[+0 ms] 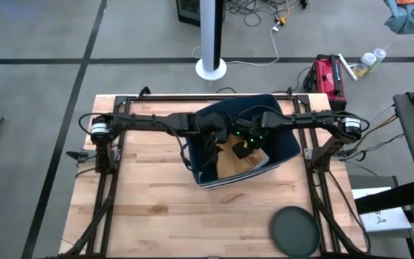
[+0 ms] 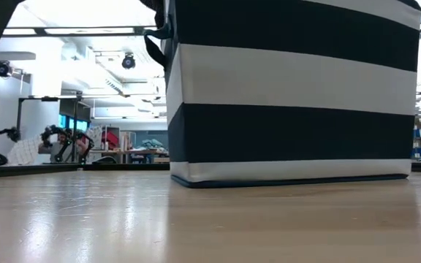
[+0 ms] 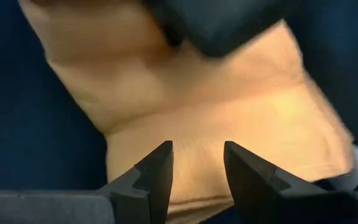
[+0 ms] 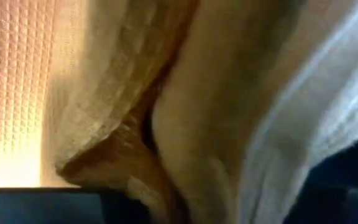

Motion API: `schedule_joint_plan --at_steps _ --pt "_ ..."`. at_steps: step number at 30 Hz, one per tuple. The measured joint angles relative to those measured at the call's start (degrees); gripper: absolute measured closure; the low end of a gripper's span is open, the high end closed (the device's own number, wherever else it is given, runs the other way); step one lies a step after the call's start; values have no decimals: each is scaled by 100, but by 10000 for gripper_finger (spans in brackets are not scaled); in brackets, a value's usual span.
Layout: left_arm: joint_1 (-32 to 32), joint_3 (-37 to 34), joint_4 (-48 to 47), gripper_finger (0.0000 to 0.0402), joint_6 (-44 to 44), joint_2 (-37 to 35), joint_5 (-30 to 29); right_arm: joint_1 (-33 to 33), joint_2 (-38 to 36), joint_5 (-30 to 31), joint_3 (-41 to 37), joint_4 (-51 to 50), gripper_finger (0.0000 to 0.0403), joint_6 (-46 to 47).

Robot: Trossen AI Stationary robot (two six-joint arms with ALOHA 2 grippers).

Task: Fold kitchen towel into neat rectangle
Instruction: Put the stacked towels into the blue laundry bin

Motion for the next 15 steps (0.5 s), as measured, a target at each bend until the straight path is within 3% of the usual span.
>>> schedule_joint_plan --at_steps 8,15 --pt "2 -693 475 266 24 -48 -31 0 -85 202 702 -935 212 -101" --pt "0 -799 526 275 23 -36 -33 0 -87 328 1551 -2036 175 -444"
